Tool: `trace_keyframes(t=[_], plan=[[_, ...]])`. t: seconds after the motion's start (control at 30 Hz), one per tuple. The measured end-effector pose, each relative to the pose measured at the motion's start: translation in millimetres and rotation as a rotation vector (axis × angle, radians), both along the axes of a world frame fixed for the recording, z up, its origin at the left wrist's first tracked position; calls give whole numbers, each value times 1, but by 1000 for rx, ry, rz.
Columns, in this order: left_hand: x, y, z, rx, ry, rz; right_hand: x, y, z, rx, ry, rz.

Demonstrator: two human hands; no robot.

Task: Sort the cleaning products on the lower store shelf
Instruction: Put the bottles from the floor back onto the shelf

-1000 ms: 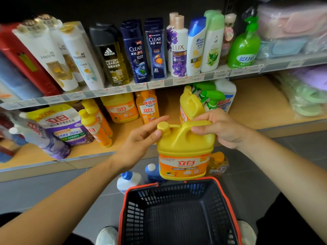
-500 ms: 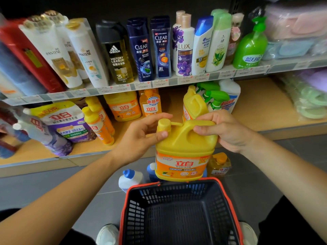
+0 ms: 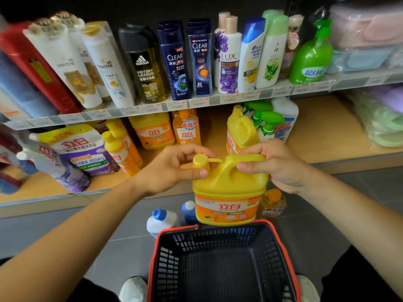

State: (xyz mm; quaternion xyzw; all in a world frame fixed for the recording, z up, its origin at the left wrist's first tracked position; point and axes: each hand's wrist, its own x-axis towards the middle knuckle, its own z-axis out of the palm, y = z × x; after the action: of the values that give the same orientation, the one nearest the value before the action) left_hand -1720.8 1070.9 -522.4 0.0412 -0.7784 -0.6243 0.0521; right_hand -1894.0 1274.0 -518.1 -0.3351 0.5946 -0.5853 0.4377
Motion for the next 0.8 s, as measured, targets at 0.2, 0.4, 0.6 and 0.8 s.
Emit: trace_keyframes(t=[0.2,0.4,0.6,0.8], plan=[[0,-2,1,137,-5,-55,-2,1,-2,7,-98,19],[11,22,-7,-104,202,323,0,0,0,-22,-27,-20],[8,21,-2,-194,229,347,2,-1,2,-47,62,-37],[4,12,-5,-101,121,152,0,-2,-3,-48,30,-46]])
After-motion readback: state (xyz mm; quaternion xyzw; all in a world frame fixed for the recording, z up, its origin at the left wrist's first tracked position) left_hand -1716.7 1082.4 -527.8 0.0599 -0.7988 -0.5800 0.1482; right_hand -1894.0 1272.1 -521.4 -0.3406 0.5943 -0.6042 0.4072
